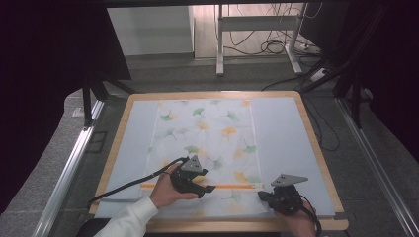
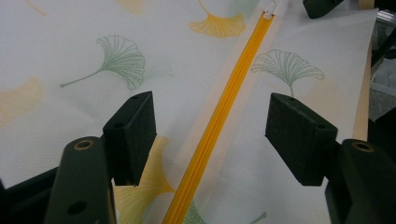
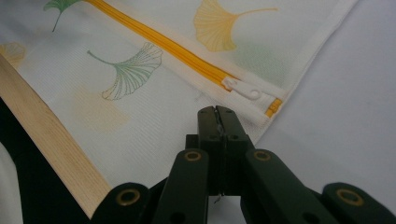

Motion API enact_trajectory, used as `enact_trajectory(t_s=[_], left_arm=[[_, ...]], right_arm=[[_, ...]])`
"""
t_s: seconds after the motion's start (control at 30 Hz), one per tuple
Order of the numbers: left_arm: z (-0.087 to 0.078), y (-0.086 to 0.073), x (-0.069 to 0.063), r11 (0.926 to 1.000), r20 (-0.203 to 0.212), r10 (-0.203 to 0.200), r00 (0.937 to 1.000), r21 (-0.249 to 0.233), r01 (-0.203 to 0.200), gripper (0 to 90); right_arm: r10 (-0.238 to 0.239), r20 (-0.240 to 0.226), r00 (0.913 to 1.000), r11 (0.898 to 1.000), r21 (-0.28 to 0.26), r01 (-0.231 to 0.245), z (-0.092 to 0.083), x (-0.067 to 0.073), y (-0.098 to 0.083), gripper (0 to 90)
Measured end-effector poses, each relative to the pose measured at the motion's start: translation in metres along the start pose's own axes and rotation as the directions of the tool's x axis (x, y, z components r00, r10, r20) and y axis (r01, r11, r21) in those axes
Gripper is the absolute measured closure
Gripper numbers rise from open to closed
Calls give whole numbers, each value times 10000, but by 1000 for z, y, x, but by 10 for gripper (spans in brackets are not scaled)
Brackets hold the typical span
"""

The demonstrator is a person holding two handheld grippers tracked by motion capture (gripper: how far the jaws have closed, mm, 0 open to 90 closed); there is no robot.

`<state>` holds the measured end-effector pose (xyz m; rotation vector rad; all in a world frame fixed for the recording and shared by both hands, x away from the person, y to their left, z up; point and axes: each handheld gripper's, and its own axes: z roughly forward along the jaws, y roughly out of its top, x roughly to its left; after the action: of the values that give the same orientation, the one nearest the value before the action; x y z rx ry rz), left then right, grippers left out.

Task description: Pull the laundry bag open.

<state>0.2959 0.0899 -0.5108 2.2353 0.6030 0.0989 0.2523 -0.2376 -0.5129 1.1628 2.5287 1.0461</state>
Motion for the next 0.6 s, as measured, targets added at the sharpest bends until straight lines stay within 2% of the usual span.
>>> enact_trajectory(t_s=[0.07, 0.17, 0.23, 0.33, 0.4, 0.47, 0.53, 0.6], left_arm=[[1, 3, -1, 9998, -80, 172, 9998, 136, -171, 337], [6, 12, -7, 9991, 157, 394, 9991, 144, -397, 340], [9, 16, -10, 9977, 134, 622, 9980, 260, -625, 338], [14, 24, -13, 9970, 191, 735, 9971, 227, -740, 342], [16, 29, -13, 9984, 443, 550, 9975, 105, -555, 354], [18, 32, -14, 9971, 278, 717, 9970, 221, -724, 352], [21, 36, -16, 9965, 335, 806, 9962, 196, -813, 352], [22, 37, -16, 9982, 563, 602, 9966, 7, -603, 357]], right_arm=[[-8, -3, 10000, 10000, -1, 8, 0, 0, 0, 889], [-9, -5, 10000, 10000, -7, 9, 0, 0, 0, 889], [-1, -12, 10000, 10000, -21, 1, 0, 0, 0, 889], [6, 9, 10000, 10000, -60, -5, -1, 0, 0, 889], [31, -8, 10000, 10000, -45, -31, -1, 0, 0, 889], [-7, -29, 10000, 10000, -37, 7, -1, -1, 0, 889], [-11, -32, 10000, 10000, -29, 11, -1, -1, 0, 889], [-9, -29, 10000, 10000, -17, 9, -1, -1, 0, 889]])
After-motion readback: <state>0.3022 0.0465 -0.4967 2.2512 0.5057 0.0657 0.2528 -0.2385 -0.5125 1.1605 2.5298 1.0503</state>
